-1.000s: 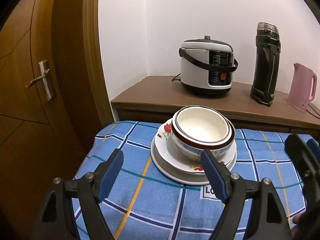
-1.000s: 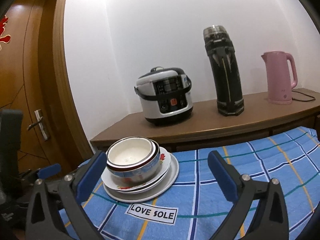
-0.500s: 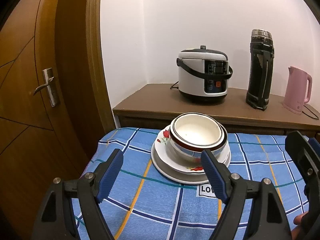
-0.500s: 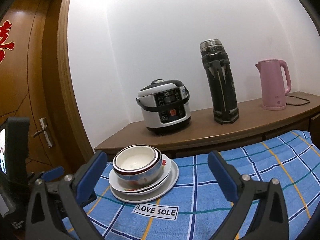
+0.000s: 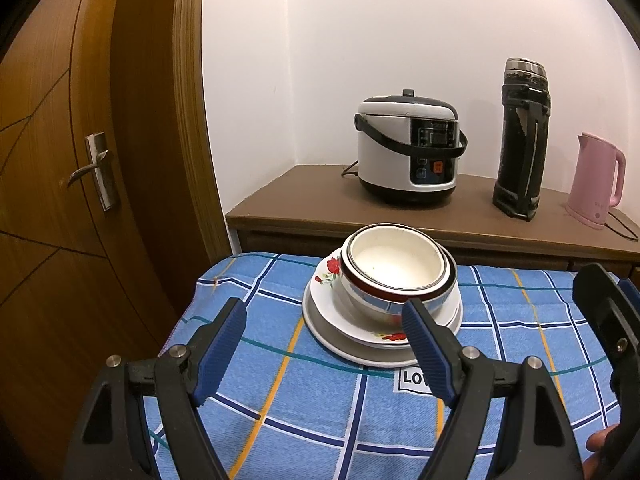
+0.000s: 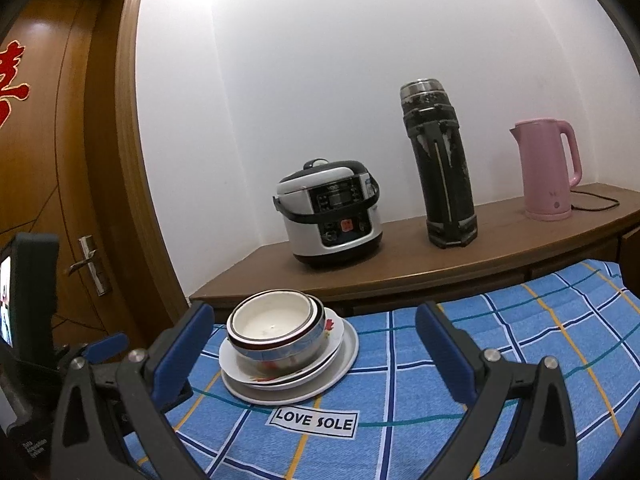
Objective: Organize plates and bowls
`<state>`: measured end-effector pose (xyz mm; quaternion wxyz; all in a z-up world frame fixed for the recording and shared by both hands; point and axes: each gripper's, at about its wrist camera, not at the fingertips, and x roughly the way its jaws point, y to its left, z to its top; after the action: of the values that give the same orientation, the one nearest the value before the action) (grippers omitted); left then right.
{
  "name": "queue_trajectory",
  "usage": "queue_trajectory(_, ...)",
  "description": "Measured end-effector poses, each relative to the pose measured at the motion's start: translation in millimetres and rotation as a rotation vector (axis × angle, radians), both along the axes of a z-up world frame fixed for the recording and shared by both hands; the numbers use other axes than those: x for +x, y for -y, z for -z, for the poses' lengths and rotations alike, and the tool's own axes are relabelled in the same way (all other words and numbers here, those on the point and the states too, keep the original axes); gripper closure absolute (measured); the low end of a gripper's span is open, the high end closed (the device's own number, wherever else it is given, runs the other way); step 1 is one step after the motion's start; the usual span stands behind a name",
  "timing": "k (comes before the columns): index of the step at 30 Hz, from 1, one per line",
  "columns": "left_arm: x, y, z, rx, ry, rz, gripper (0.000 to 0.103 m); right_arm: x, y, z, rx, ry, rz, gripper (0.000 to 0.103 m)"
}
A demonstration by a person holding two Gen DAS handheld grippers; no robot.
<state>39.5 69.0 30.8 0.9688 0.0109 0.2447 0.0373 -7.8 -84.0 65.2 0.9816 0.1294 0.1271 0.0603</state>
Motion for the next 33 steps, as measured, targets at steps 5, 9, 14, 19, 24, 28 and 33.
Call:
queue_trajectory(5,0.5,1.6,1.1,0.006,-0.003,-0.002,0.021,0.2,1.4,0.0,0.002,0.001,-0.002,0.000)
queue_trajectory(9,0.1,1.9,0.3,0.003,-0.005,0.000,0.021,0.0,1.3,0.0,0.000,-0.001,0.002,0.000)
queue_trajectory(14,-0.9,3.6,0.3,0.007,-0.004,0.001,0.021,0.4,3.0,1.2,0.009,-0.007,0.002,0.000)
queue_trajectory(19,-1.0,4.2,0.6,0.003,-0.005,0.002,0.021,0.2,3.9,1.9,0.008,-0.007,0.003,0.000)
queue_trajectory(24,-1.0,4.3,0.8,0.005,-0.005,0.004,0.021,-0.2,6.9,2.8,0.006,-0.017,0.010,0.000)
queue_trajectory(28,-1.2,2.9,0.5,-0.001,-0.003,-0.002,0.021,0.1,8.0,2.7,-0.001,-0.024,0.013,0.000)
queue_trajectory(33,0.0,2.8,0.9,-0.007,-0.010,0.002,0.021,2.0,7.1,3.0,-0.010,-0.032,0.018,0.000)
